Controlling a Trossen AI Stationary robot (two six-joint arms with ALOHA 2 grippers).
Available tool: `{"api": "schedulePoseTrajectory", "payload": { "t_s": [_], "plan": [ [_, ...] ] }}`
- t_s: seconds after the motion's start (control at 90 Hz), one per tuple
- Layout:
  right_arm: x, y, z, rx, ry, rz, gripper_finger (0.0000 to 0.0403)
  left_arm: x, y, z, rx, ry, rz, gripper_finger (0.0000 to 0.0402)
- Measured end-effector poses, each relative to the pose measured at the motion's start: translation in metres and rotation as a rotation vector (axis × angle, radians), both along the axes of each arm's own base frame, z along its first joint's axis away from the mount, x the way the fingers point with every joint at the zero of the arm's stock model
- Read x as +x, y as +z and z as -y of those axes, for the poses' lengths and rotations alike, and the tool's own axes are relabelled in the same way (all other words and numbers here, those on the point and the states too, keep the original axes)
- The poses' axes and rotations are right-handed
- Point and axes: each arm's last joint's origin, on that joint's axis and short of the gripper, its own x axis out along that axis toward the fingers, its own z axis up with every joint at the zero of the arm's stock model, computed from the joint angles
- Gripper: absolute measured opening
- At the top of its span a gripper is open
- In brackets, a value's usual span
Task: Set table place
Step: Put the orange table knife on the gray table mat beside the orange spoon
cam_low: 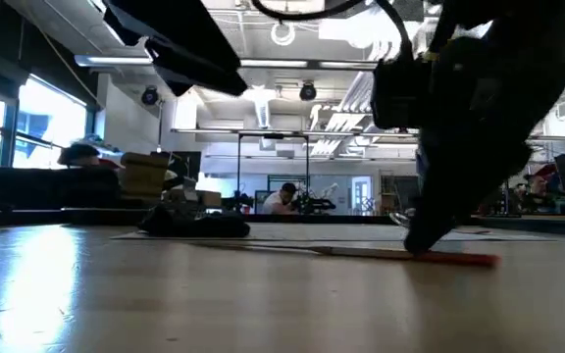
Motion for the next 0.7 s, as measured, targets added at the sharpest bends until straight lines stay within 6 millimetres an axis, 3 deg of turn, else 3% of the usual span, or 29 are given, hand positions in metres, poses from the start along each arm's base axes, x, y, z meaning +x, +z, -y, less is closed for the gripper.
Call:
{"api": "schedulePoseTrajectory", "payload": {
  "t_s": [0.367, 0.522, 0.7],
  "plan": [
    [0.000, 0.007, -0.031, 0.306, -0.090, 0.060, 0.0000, 0.014, -0.053, 0.013, -0.016, 0.009, -0.088, 0.0110],
    [0.001, 0.029, -0.030, 0.347, -0.045, 0.128, 0.0000, 0.018, -0.060, 0.011, -0.013, 0.020, -0.096, 0.0110],
    [0.007, 0.041, -0.016, 0.246, -0.061, 0.231, 0.0000, 0.022, -0.062, 0.003, -0.009, 0.041, -0.097, 0.0110]
  ]
}}
